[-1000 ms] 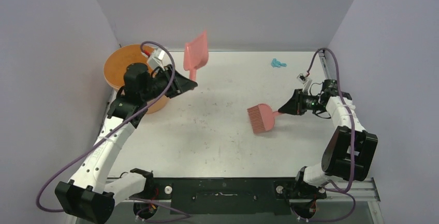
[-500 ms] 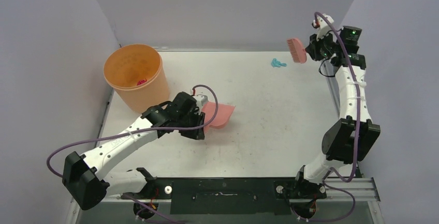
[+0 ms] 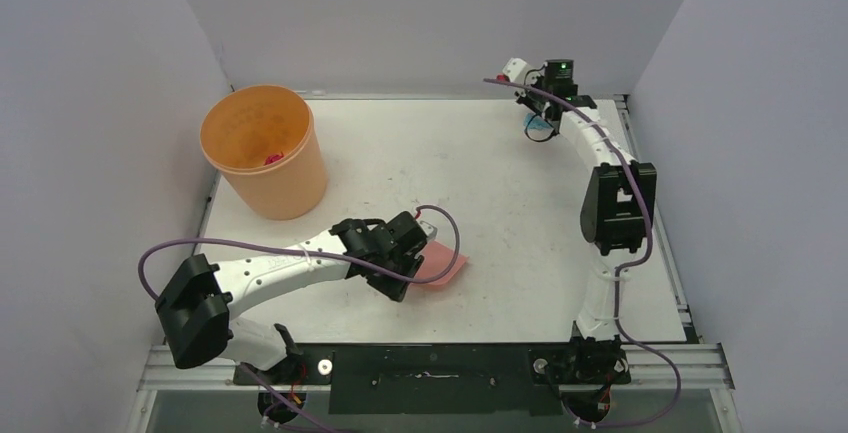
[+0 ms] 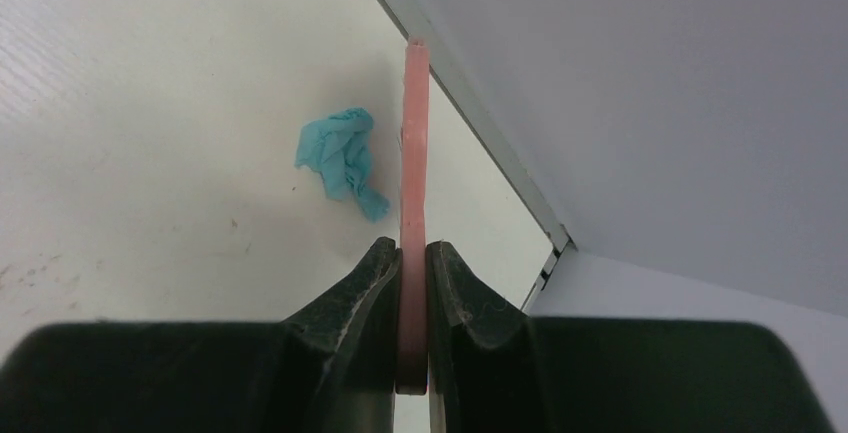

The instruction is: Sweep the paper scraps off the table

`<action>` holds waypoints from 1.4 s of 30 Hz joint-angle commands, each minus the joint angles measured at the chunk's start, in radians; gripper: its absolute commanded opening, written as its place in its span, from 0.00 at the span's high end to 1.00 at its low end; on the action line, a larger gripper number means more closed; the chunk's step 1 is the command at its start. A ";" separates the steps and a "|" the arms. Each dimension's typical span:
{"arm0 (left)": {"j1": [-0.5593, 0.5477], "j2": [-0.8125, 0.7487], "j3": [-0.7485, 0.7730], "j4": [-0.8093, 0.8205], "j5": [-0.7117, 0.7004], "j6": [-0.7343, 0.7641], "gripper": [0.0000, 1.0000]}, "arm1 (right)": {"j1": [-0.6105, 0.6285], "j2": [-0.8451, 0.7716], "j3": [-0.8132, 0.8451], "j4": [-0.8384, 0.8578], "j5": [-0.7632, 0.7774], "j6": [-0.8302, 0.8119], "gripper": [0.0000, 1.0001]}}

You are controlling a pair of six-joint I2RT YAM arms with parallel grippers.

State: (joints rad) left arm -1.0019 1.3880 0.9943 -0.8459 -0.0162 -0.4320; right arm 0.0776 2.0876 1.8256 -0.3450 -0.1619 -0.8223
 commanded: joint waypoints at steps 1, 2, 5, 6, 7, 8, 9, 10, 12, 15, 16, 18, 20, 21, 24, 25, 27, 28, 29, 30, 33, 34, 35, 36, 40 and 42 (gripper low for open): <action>-0.010 0.011 -0.017 0.054 -0.008 0.001 1.00 | 0.050 0.049 0.066 0.143 0.179 -0.191 0.95; -0.010 0.017 -0.024 0.061 -0.006 0.000 1.00 | 0.054 0.064 0.070 0.144 0.192 -0.206 0.95; -0.014 0.030 -0.029 0.078 0.003 -0.001 1.00 | 0.072 0.084 0.058 0.128 0.206 -0.234 0.95; -0.015 0.034 -0.028 0.080 0.005 0.000 1.00 | 0.075 0.081 0.045 0.111 0.199 -0.240 0.95; -0.016 0.039 -0.025 0.079 0.005 0.002 1.00 | 0.079 0.071 0.027 0.094 0.193 -0.245 0.95; -0.019 0.043 -0.018 0.076 0.004 0.004 1.00 | 0.084 0.055 0.000 0.078 0.188 -0.247 0.95; -0.021 0.046 -0.009 0.070 0.003 0.005 1.00 | 0.090 0.034 -0.028 0.059 0.181 -0.247 0.95; -0.025 0.050 -0.004 0.066 0.002 0.007 1.00 | 0.095 0.003 -0.065 0.041 0.171 -0.242 0.95; -0.036 0.052 0.011 0.055 -0.007 0.009 1.00 | 0.103 -0.073 -0.137 -0.027 0.120 -0.219 0.95; -0.053 0.055 0.026 0.047 -0.015 0.015 1.00 | 0.126 -0.205 -0.226 -0.172 0.034 -0.160 0.95; -0.057 0.058 0.029 0.045 -0.017 0.015 1.00 | 0.142 -0.251 -0.252 -0.230 0.003 -0.129 0.95; -0.073 0.065 0.038 0.045 -0.015 0.016 1.00 | 0.176 -0.348 -0.298 -0.355 -0.070 -0.062 0.95; -0.096 0.076 0.049 0.039 -0.013 0.019 1.00 | 0.217 -0.425 -0.328 -0.471 -0.163 0.023 0.95; -0.112 0.082 0.055 0.035 -0.012 0.022 1.00 | 0.229 -0.460 -0.333 -0.517 -0.209 0.064 0.95; -0.161 0.103 0.074 0.021 -0.022 0.022 1.00 | 0.246 -0.552 -0.331 -0.592 -0.299 0.155 0.95; -0.174 0.111 0.082 0.013 -0.028 0.018 1.00 | 0.245 -0.577 -0.329 -0.592 -0.300 0.177 0.95; -0.194 0.126 0.092 0.004 -0.035 0.006 1.00 | 0.241 -0.615 -0.335 -0.576 -0.259 0.199 0.95; -0.202 0.133 0.094 0.003 -0.035 0.001 1.00 | 0.240 -0.633 -0.343 -0.560 -0.226 0.200 0.95; -0.212 0.138 0.099 0.003 -0.036 -0.004 1.00 | 0.240 -0.646 -0.355 -0.533 -0.178 0.204 0.95; -0.217 0.143 0.103 0.005 -0.036 -0.009 1.00 | 0.240 -0.656 -0.364 -0.507 -0.133 0.205 0.95; -0.231 0.156 0.119 0.006 -0.032 -0.024 1.00 | 0.239 -0.649 -0.385 -0.421 0.013 0.178 0.95; -0.235 0.160 0.124 0.004 -0.031 -0.027 1.00 | 0.239 -0.637 -0.387 -0.392 0.071 0.173 0.95; -0.237 0.165 0.127 0.004 -0.029 -0.031 1.00 | 0.240 -0.622 -0.388 -0.361 0.133 0.171 0.95; -0.237 0.168 0.130 0.001 -0.028 -0.035 1.00 | 0.238 -0.596 -0.391 -0.318 0.243 0.171 0.95; -0.239 0.179 0.131 0.004 -0.025 -0.052 1.00 | 0.206 -0.497 -0.359 -0.236 0.342 0.174 0.95; -0.239 0.186 0.136 0.007 -0.022 -0.054 1.00 | 0.194 -0.442 -0.336 -0.226 0.335 0.179 0.95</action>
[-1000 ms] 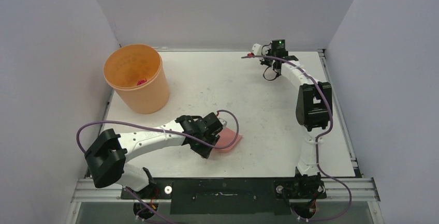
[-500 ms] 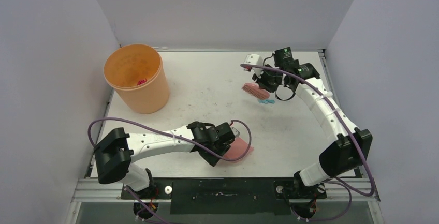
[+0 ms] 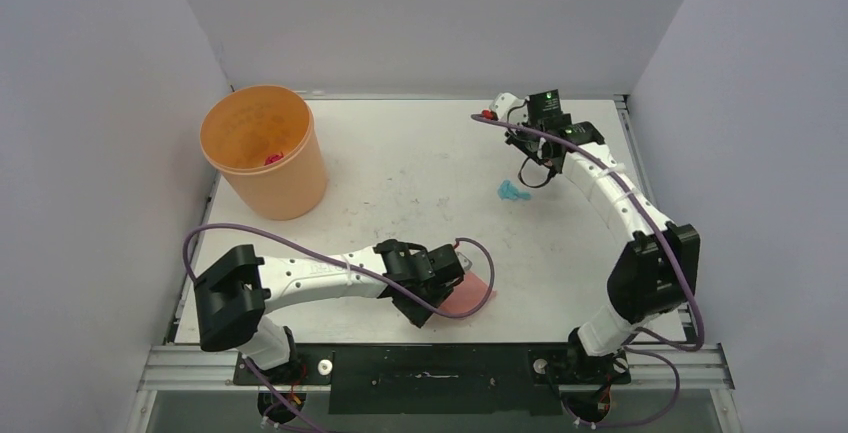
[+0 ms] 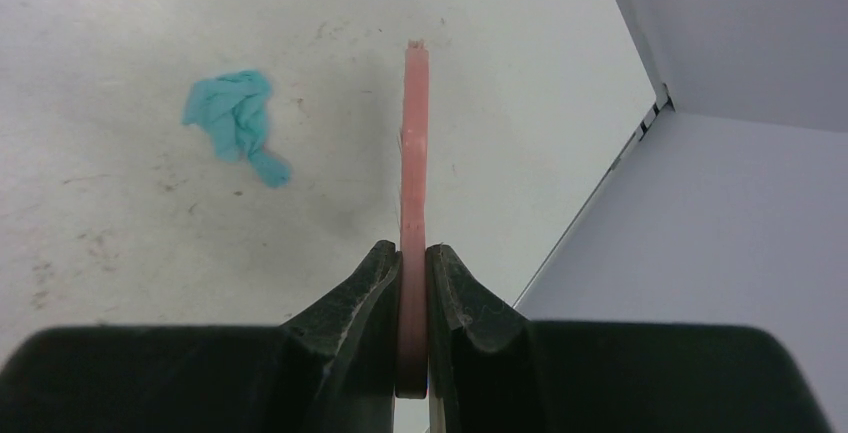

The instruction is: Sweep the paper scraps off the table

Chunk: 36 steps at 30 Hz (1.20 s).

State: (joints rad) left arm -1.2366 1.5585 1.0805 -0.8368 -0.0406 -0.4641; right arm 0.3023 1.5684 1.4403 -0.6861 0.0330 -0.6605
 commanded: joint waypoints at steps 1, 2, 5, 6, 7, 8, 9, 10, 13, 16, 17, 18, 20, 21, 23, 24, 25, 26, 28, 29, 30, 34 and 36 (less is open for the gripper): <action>-0.004 0.020 0.055 -0.001 0.003 -0.021 1.00 | -0.033 0.102 0.059 0.112 0.128 0.020 0.95; -0.005 0.027 0.060 -0.005 0.002 -0.022 1.00 | -0.034 0.127 0.066 0.109 0.116 0.025 0.95; -0.003 0.051 0.087 -0.028 -0.002 -0.018 1.00 | -0.031 0.180 0.066 0.080 0.031 0.035 0.95; -0.003 0.061 0.096 -0.043 -0.007 -0.014 1.00 | -0.021 0.188 0.059 0.072 0.019 0.051 0.95; -0.002 0.070 0.104 -0.055 -0.011 -0.013 1.00 | -0.007 0.190 0.051 0.051 0.005 0.065 0.95; -0.001 0.079 0.111 -0.066 -0.013 -0.010 1.00 | 0.006 0.188 0.043 0.028 -0.019 0.073 0.95; -0.001 0.087 0.119 -0.075 -0.012 -0.006 1.00 | 0.022 0.176 0.030 0.011 -0.060 0.081 0.95; 0.000 0.093 0.123 -0.080 -0.012 -0.004 1.00 | 0.038 0.160 0.006 -0.002 -0.085 0.088 0.95; 0.007 0.115 0.136 -0.094 -0.015 0.000 1.00 | 0.081 0.092 -0.042 -0.057 -0.163 0.098 0.95; 0.014 0.137 0.146 -0.099 -0.001 0.008 1.00 | 0.113 0.015 -0.086 -0.119 -0.249 0.111 0.95; 0.018 0.146 0.150 -0.098 0.002 0.011 1.00 | 0.121 -0.010 -0.102 -0.136 -0.274 0.123 0.95; 0.024 0.154 0.153 -0.097 0.008 0.014 1.00 | 0.129 -0.031 -0.121 -0.155 -0.305 0.129 0.95; 0.037 0.166 0.158 -0.096 0.026 0.022 1.00 | 0.151 -0.069 -0.156 -0.189 -0.336 0.152 0.95; 0.048 0.169 0.159 -0.096 0.030 0.027 1.00 | 0.163 -0.085 -0.170 -0.206 -0.353 0.172 0.95; 0.061 0.173 0.168 -0.096 0.030 0.035 1.00 | 0.173 -0.110 -0.178 -0.255 -0.431 0.209 0.95; 0.065 0.175 0.174 -0.093 0.031 0.039 1.00 | 0.172 -0.120 -0.175 -0.277 -0.485 0.228 0.95; 0.068 0.176 0.179 -0.092 0.031 0.042 1.00 | 0.172 -0.130 -0.164 -0.302 -0.541 0.242 0.95; 0.069 0.179 0.186 -0.092 0.031 0.046 1.00 | 0.169 -0.139 -0.154 -0.325 -0.596 0.250 0.95; 0.070 0.186 0.202 -0.097 0.026 0.047 1.00 | 0.160 -0.155 -0.130 -0.365 -0.684 0.267 0.95; 0.069 0.186 0.206 -0.095 0.024 0.047 1.00 | 0.141 -0.158 -0.118 -0.372 -0.712 0.279 0.95; 0.070 0.185 0.205 -0.091 0.025 0.047 1.00 | 0.114 -0.158 -0.107 -0.374 -0.733 0.296 0.95; 0.069 0.172 0.190 -0.079 0.028 0.043 1.00 | -0.043 -0.105 -0.002 -0.464 -0.794 0.264 0.95; 0.068 0.160 0.172 -0.066 0.027 0.037 1.00 | -0.120 -0.066 0.069 -0.530 -0.804 0.210 0.95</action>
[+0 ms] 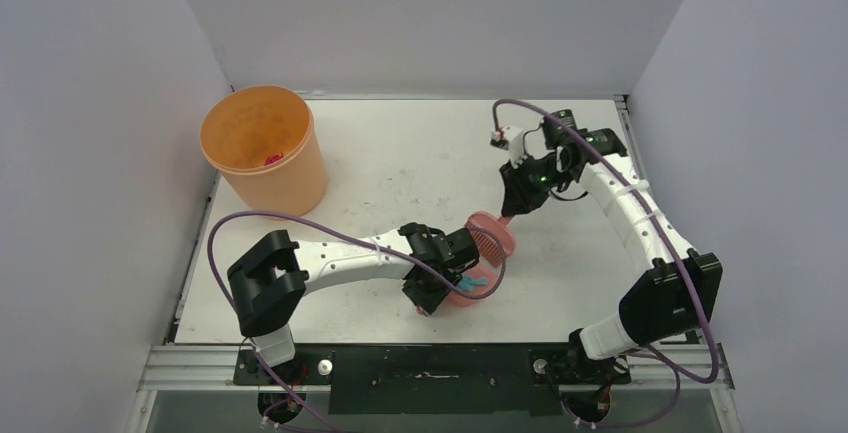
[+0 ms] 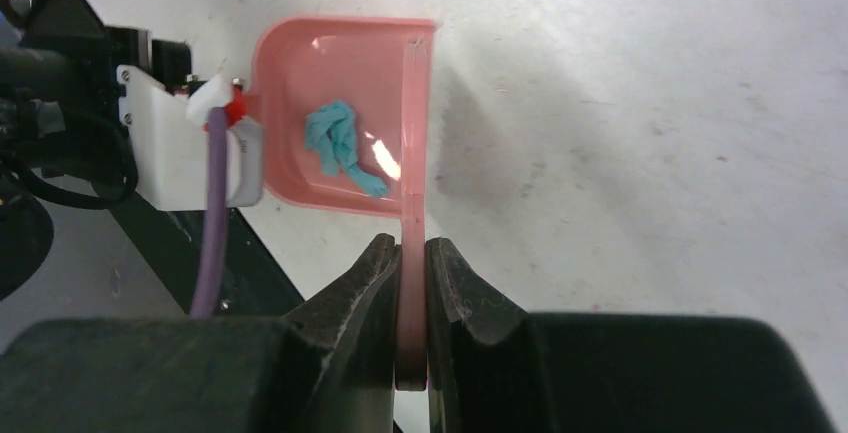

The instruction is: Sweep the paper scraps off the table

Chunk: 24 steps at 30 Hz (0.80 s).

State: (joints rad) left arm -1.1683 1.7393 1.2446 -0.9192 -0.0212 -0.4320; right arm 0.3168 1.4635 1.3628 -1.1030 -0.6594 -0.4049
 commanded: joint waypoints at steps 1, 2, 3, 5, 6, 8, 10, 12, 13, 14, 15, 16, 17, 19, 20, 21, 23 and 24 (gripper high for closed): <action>0.000 -0.029 -0.002 0.028 0.008 0.003 1.00 | -0.165 0.052 0.173 -0.129 -0.113 -0.064 0.95; -0.001 -0.040 -0.011 0.038 0.007 0.000 1.00 | -0.196 0.054 0.192 -0.137 -0.114 -0.077 0.95; -0.002 -0.048 -0.023 0.050 0.007 -0.004 1.00 | -0.231 0.050 0.200 -0.134 -0.115 -0.086 0.95; -0.002 -0.068 -0.047 0.080 0.004 -0.009 1.00 | -0.265 0.025 0.195 -0.113 -0.109 -0.092 0.95; -0.001 -0.079 -0.061 0.093 0.000 -0.011 1.00 | -0.279 0.007 0.182 -0.093 -0.099 -0.084 0.95; -0.001 -0.093 -0.080 0.110 -0.003 -0.016 1.00 | -0.300 -0.039 0.133 -0.033 -0.082 -0.057 0.95; -0.001 -0.103 -0.091 0.121 -0.001 -0.020 1.00 | -0.314 -0.097 0.064 0.039 -0.077 -0.024 0.95; -0.002 -0.113 -0.101 0.124 0.000 -0.022 1.00 | -0.326 -0.155 -0.011 0.112 -0.072 0.006 0.95; -0.001 -0.117 -0.105 0.123 -0.002 -0.023 1.00 | -0.344 -0.180 -0.040 0.140 -0.069 0.025 0.95; -0.002 -0.122 -0.107 0.122 -0.004 -0.022 1.00 | -0.355 -0.206 -0.065 0.170 -0.060 0.059 0.95; -0.001 -0.128 -0.111 0.122 -0.007 -0.023 1.00 | -0.370 -0.232 -0.097 0.209 -0.058 0.098 0.95; -0.001 -0.136 -0.116 0.120 -0.009 -0.023 1.00 | -0.387 -0.261 -0.124 0.237 -0.066 0.130 0.95; -0.001 -0.143 -0.119 0.117 -0.010 -0.024 1.00 | -0.404 -0.288 -0.149 0.265 -0.078 0.155 0.95; 0.001 -0.161 -0.126 0.113 -0.015 -0.025 1.00 | -0.430 -0.334 -0.192 0.312 -0.098 0.194 0.95; 0.002 -0.170 -0.127 0.109 -0.018 -0.025 1.00 | -0.439 -0.353 -0.212 0.334 -0.103 0.212 0.95; 0.004 -0.177 -0.126 0.103 -0.021 -0.025 1.00 | -0.448 -0.369 -0.230 0.353 -0.108 0.228 0.95; 0.006 -0.192 -0.124 0.084 -0.031 -0.025 1.00 | -0.459 -0.399 -0.270 0.391 -0.122 0.261 0.95; 0.007 -0.200 -0.120 0.074 -0.037 -0.025 1.00 | -0.466 -0.410 -0.291 0.407 -0.129 0.288 0.95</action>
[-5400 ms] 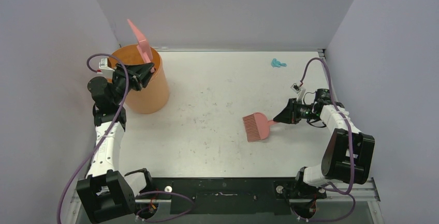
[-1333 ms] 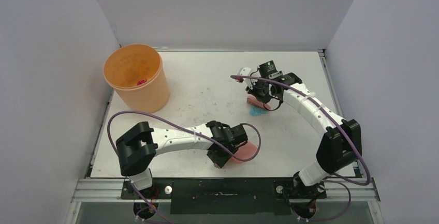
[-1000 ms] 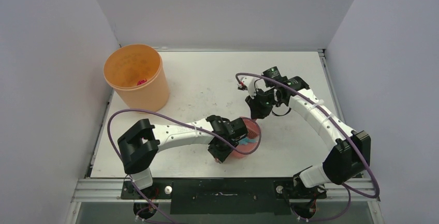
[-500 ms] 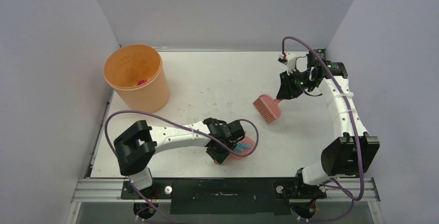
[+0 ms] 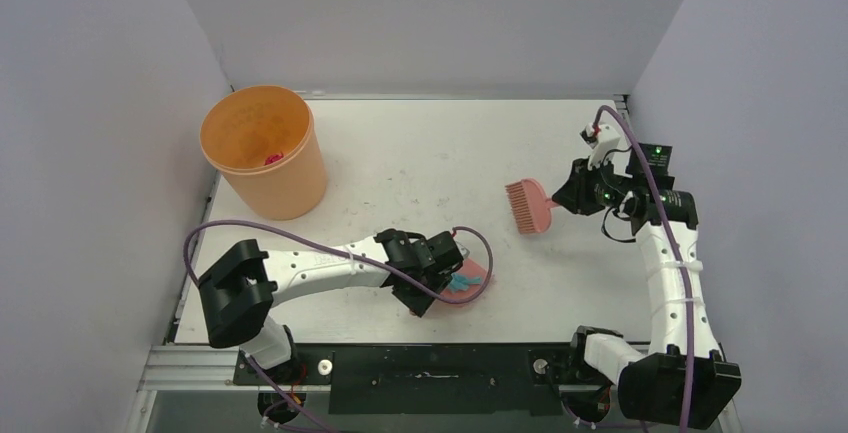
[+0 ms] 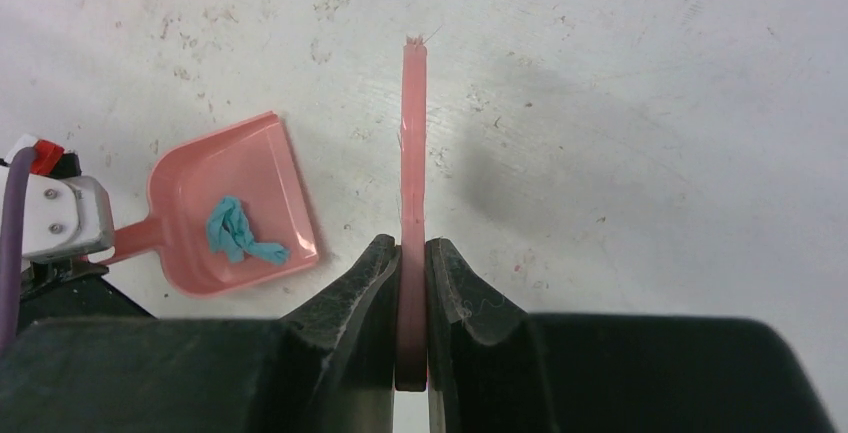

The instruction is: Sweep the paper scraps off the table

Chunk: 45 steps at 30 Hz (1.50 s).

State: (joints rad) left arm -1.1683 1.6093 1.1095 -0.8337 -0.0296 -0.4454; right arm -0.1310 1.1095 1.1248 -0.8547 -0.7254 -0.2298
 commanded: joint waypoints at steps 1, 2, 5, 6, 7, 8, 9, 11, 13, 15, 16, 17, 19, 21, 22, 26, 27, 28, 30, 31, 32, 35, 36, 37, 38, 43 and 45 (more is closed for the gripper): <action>0.008 -0.078 0.017 -0.022 -0.035 -0.012 1.00 | -0.026 -0.065 -0.081 0.181 -0.077 0.157 0.95; 0.008 -0.090 0.019 -0.030 -0.041 -0.010 1.00 | -0.039 -0.073 -0.107 0.200 -0.103 0.186 0.95; 0.013 -0.125 0.023 -0.056 -0.055 -0.009 1.00 | -0.070 -0.092 -0.187 0.275 -0.198 0.263 0.95; 0.019 -0.135 0.024 -0.064 -0.058 -0.011 1.00 | -0.073 -0.098 -0.212 0.305 -0.207 0.287 0.95; 0.024 -0.148 0.026 -0.073 -0.058 -0.012 1.00 | -0.073 -0.102 -0.235 0.332 -0.210 0.304 0.95; 0.032 -0.161 0.028 -0.080 -0.058 -0.011 1.00 | -0.074 -0.103 -0.263 0.358 -0.212 0.316 0.95; 0.039 -0.173 0.029 -0.085 -0.057 -0.012 1.00 | -0.077 -0.102 -0.281 0.382 -0.217 0.322 0.95; 0.055 -0.197 0.033 -0.096 -0.056 -0.008 1.00 | -0.083 -0.100 -0.306 0.408 -0.260 0.306 0.95; 0.078 -0.220 0.042 -0.105 -0.054 -0.001 1.00 | -0.087 -0.087 -0.331 0.418 -0.327 0.259 0.95; 0.104 -0.234 0.058 -0.115 -0.046 0.015 1.00 | -0.102 -0.068 -0.373 0.459 -0.389 0.255 0.95; 0.118 -0.238 0.068 -0.122 -0.042 0.025 1.00 | -0.112 -0.056 -0.390 0.481 -0.422 0.258 0.95; 0.133 -0.240 0.082 -0.135 -0.039 0.034 1.00 | -0.120 -0.038 -0.399 0.490 -0.450 0.249 0.95; 0.157 -0.240 0.109 -0.155 -0.035 0.054 1.00 | -0.127 -0.001 -0.396 0.473 -0.478 0.211 0.95; 0.178 -0.239 0.138 -0.173 -0.035 0.070 1.00 | -0.127 0.041 -0.381 0.423 -0.502 0.150 0.95; 0.191 -0.241 0.148 -0.176 -0.034 0.076 1.00 | -0.127 0.059 -0.376 0.395 -0.514 0.116 0.95; 0.250 -0.258 0.185 -0.163 0.004 0.090 1.00 | -0.131 0.123 -0.343 0.309 -0.504 0.025 0.95; 0.268 -0.261 0.194 -0.155 0.019 0.095 1.00 | -0.131 0.128 -0.341 0.306 -0.498 0.021 0.95; 0.286 -0.262 0.206 -0.149 0.028 0.100 1.00 | -0.131 0.129 -0.343 0.312 -0.495 0.027 0.95; 0.317 -0.258 0.229 -0.143 0.059 0.112 1.00 | -0.131 0.118 -0.350 0.323 -0.487 0.033 0.95; 0.328 -0.252 0.243 -0.142 0.065 0.118 1.00 | -0.131 0.110 -0.355 0.331 -0.481 0.040 0.95; 0.338 -0.246 0.254 -0.142 0.067 0.124 1.00 | -0.131 0.102 -0.359 0.339 -0.473 0.051 0.95; 0.373 -0.225 0.284 -0.122 0.084 0.132 1.00 | -0.133 0.078 -0.367 0.357 -0.455 0.067 0.95; 0.387 -0.217 0.293 -0.113 0.095 0.131 1.00 | -0.133 0.072 -0.370 0.361 -0.451 0.071 0.95; 0.402 -0.211 0.301 -0.104 0.106 0.128 1.00 | -0.133 0.067 -0.374 0.367 -0.447 0.074 0.95; 0.416 -0.205 0.315 -0.094 0.116 0.120 1.00 | -0.133 0.062 -0.375 0.370 -0.443 0.077 0.95; 0.506 -0.218 0.330 -0.009 0.168 0.038 1.00 | -0.133 0.056 -0.384 0.381 -0.434 0.085 0.95; 0.563 -0.240 0.321 0.039 0.208 0.004 1.00 | -0.133 0.059 -0.384 0.382 -0.431 0.087 0.95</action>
State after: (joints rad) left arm -0.6830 1.4044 1.3834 -0.9295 0.0975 -0.3733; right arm -0.2558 1.1919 0.7326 -0.5247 -1.1461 -0.1402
